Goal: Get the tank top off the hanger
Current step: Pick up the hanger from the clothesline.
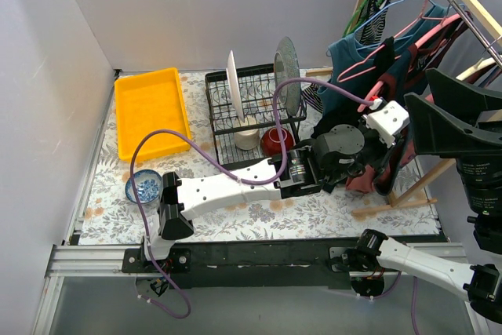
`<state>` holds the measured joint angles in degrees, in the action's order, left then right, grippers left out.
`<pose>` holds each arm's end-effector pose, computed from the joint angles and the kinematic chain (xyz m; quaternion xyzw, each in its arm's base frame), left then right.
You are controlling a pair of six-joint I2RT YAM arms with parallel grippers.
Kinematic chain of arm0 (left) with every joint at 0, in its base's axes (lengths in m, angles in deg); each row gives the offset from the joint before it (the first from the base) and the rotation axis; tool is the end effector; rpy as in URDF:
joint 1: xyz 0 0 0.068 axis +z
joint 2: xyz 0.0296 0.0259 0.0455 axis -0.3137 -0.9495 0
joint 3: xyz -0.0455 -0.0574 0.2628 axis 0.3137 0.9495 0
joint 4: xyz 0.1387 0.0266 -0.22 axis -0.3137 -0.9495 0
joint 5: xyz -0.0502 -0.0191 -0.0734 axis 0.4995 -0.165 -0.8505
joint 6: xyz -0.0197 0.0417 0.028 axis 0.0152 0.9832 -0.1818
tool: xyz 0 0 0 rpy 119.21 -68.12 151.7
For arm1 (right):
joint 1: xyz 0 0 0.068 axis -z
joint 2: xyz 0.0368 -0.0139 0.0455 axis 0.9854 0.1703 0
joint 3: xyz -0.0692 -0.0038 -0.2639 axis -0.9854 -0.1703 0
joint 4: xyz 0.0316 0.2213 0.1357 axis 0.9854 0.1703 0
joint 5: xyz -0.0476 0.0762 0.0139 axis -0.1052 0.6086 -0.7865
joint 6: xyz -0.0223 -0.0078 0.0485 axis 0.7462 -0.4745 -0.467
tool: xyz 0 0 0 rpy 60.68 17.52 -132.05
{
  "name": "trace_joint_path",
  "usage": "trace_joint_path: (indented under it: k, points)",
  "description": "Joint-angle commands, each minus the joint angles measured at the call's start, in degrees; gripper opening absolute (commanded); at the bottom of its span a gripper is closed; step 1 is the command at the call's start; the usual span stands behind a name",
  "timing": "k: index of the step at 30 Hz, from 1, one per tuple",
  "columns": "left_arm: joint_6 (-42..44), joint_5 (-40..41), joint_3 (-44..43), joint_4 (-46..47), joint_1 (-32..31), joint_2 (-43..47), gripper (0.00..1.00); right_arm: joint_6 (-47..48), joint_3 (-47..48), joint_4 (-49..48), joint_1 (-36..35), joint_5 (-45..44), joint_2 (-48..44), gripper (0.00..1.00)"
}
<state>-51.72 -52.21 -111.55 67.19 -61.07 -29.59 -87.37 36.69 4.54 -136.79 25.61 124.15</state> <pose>0.0976 -0.4608 0.4475 0.1256 0.6905 -0.5574 0.4436 0.0091 -0.0034 0.5695 -0.0367 0.3605 0.4351 0.8243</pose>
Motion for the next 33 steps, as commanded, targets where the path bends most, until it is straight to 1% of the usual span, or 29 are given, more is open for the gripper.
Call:
trace_joint_path:
  k: [1, 8, 14, 24, 33]
  points:
    - [0.9, 0.6, 0.4, 4.7, -0.5, 6.0, 0.0, -0.4, -0.4, -3.3, 0.2, 0.1, -0.1, 0.83]
    - [0.2, 0.5, 6.0, 10.5, -0.5, 10.9, 0.0, -0.2, -1.1, -4.4, 0.2, 1.1, -0.3, 0.83]
    - [1.6, 0.7, 10.4, 15.3, -0.5, 14.7, 0.0, 0.1, -1.3, -4.8, 0.2, 1.6, 0.0, 0.83]
    - [2.2, 0.1, 13.7, 15.3, -0.5, 18.8, 0.0, -0.3, -2.1, -5.2, 0.2, 1.4, 0.1, 0.82]
    - [3.1, 0.3, 17.0, 14.3, -0.5, 22.3, 0.0, -0.7, -1.3, -5.3, 0.2, -1.0, 1.3, 0.81]
